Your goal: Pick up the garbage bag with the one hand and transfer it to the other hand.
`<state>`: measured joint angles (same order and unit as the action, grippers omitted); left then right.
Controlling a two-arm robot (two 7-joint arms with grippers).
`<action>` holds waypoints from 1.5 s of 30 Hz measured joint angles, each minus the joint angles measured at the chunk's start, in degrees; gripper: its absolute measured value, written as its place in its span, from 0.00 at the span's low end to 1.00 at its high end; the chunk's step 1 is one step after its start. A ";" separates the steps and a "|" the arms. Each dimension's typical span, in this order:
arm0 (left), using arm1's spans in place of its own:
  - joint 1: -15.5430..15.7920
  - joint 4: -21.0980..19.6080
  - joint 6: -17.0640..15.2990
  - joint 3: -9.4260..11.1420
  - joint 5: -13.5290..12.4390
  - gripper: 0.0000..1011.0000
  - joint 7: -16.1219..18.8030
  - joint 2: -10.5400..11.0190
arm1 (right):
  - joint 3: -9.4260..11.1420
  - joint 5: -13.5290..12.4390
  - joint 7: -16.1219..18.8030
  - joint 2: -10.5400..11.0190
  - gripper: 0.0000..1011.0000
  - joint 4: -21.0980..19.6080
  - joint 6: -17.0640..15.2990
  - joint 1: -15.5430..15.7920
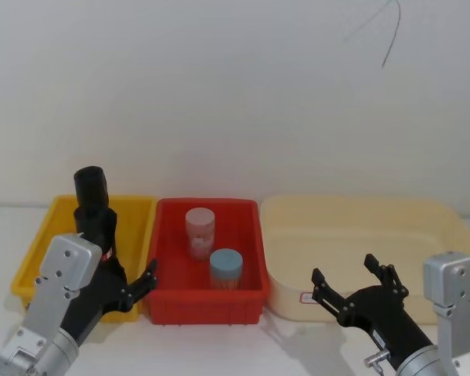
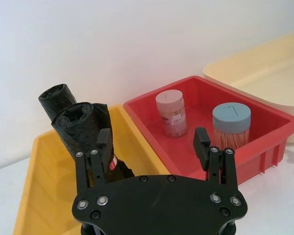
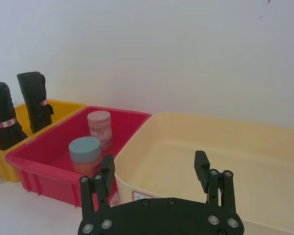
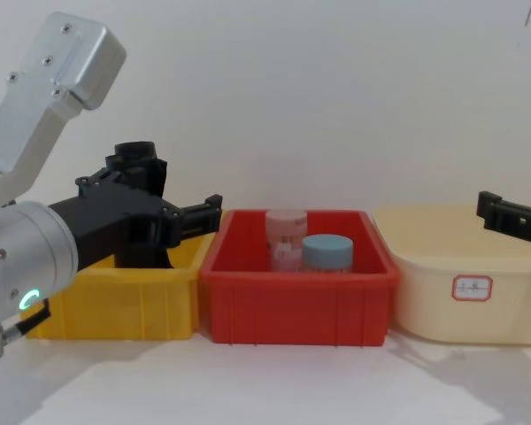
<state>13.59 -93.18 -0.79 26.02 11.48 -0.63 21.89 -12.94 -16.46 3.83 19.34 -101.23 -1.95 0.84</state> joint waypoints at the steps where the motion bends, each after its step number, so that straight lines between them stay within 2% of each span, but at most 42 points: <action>1: 0.00 0.00 0.00 0.00 0.00 0.99 0.00 0.00 | 0.00 0.00 0.00 0.00 0.99 0.00 0.00 0.00; 18: 0.02 0.00 0.00 -0.01 -0.01 0.99 -0.03 -0.02 | 0.00 0.00 0.00 0.00 0.99 0.00 0.00 0.00; 26: 0.21 0.10 1.46 -0.21 -0.66 0.99 -0.31 0.09 | 0.00 0.00 0.00 0.00 0.99 0.00 0.00 0.00; 39: -3.89 -3.15 2.19 -2.04 -0.11 0.99 -0.60 2.01 | 0.00 0.00 0.00 0.00 0.99 0.00 0.00 0.00; 45: -6.20 -4.36 2.38 -4.05 0.90 0.99 0.04 2.62 | 0.00 0.00 0.00 0.00 0.99 0.00 0.00 0.00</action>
<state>7.39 -97.54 1.59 21.98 12.38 -0.58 24.52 -12.94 -16.47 3.83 19.34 -101.23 -1.95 0.84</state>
